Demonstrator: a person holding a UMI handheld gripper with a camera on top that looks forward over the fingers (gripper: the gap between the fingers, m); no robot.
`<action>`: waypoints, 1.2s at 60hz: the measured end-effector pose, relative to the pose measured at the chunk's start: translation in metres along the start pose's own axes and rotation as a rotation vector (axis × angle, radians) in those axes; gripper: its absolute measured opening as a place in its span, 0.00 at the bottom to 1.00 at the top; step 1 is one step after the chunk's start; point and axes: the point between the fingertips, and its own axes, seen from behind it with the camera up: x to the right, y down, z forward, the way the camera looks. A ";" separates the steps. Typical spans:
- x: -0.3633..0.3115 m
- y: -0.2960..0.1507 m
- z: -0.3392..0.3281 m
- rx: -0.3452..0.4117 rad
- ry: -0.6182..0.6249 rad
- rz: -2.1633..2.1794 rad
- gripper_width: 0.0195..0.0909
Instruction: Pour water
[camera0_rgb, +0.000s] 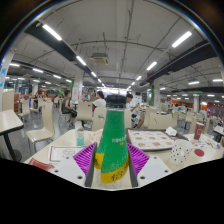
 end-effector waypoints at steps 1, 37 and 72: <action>-0.001 0.000 0.000 0.003 -0.001 -0.008 0.46; 0.052 -0.081 0.032 0.022 -0.313 0.910 0.32; 0.177 -0.065 0.031 -0.018 -0.490 2.181 0.31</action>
